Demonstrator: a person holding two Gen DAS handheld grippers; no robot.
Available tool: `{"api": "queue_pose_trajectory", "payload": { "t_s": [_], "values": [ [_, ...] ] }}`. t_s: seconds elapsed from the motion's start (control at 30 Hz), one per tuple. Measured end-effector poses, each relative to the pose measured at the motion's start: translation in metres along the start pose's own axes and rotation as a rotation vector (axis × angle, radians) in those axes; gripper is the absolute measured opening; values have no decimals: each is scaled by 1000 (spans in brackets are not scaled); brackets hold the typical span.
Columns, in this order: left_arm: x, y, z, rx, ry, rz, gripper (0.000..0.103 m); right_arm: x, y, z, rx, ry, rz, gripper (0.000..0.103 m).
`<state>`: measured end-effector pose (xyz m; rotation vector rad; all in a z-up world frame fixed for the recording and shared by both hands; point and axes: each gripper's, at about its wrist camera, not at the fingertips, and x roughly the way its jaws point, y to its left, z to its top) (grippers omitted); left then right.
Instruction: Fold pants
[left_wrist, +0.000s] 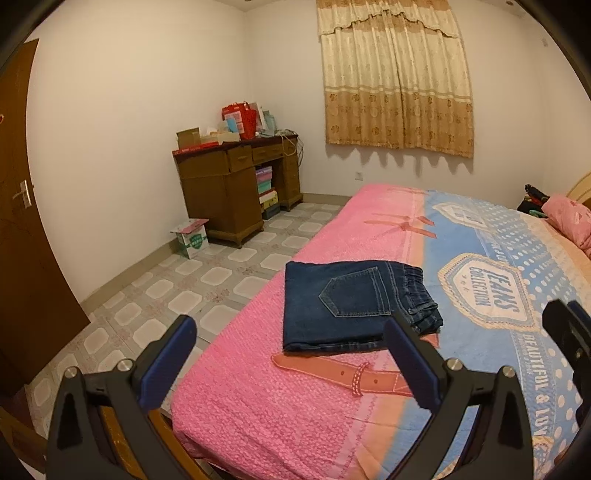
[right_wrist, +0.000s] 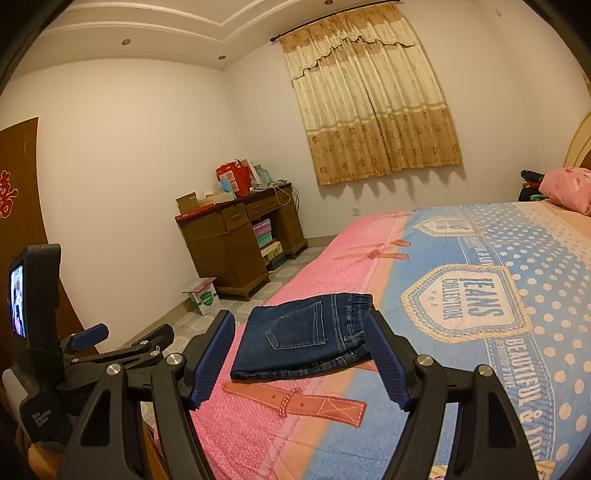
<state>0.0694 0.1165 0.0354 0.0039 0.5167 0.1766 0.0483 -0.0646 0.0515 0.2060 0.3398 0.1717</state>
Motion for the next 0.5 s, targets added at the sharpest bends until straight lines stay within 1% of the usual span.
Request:
{"api": "queue_pose_trajectory", "payload": {
  "t_s": [0.13,0.23,0.3,0.5],
  "values": [
    [1,5,1,-21,-17,4,103,1,0,0,3,6,-4,74],
    [2,9,1,-35,-28,-23,103,0,-1,0,8,8,-4,74],
    [3,10,0,-40,-28,-26,103,1,-1,-2,12,12,-5,74],
    [8,9,-2,-23,-3,9,103,2,-2,-4,20,23,-2,74]
  ]
}}
